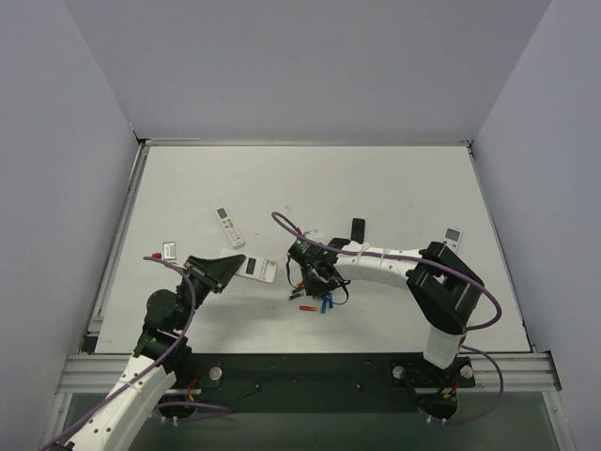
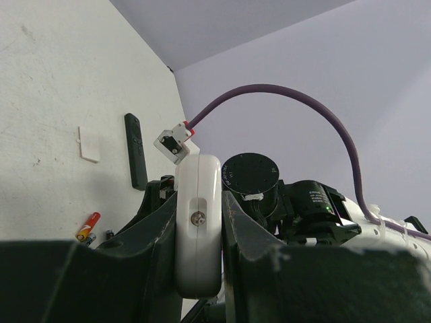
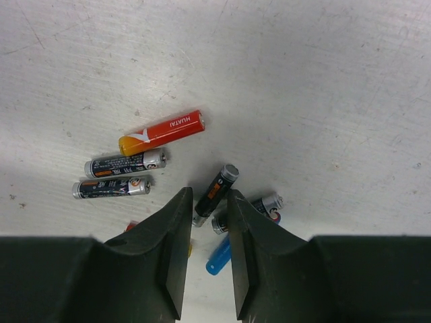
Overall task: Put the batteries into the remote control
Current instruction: Pick up the battery from the center of the board.
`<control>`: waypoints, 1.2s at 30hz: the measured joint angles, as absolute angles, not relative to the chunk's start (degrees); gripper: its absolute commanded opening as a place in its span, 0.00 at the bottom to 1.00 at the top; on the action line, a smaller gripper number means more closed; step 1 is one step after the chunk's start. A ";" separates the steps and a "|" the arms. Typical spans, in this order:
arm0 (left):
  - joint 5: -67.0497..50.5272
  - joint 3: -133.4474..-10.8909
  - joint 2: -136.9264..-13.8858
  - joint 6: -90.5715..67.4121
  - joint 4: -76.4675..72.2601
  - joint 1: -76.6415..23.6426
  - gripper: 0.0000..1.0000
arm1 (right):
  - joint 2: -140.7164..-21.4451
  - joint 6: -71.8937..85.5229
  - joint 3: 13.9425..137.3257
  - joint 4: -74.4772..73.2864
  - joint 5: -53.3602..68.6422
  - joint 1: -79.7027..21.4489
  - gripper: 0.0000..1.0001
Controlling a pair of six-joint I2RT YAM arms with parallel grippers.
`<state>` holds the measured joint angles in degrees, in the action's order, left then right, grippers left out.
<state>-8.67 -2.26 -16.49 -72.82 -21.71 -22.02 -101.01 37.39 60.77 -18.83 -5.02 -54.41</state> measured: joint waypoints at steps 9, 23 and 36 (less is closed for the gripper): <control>-8.67 -2.26 -16.25 -72.82 -21.54 -22.02 0.00 | -102.06 36.18 61.98 -18.55 -3.33 -54.48 0.24; -8.67 -2.26 -15.97 -72.84 -21.52 -22.02 0.00 | -102.06 35.99 62.02 -19.64 -2.55 -56.36 0.19; -8.67 -2.26 -16.71 -72.86 -21.54 -22.02 0.00 | -102.24 36.18 62.00 -20.43 -2.66 -56.40 0.19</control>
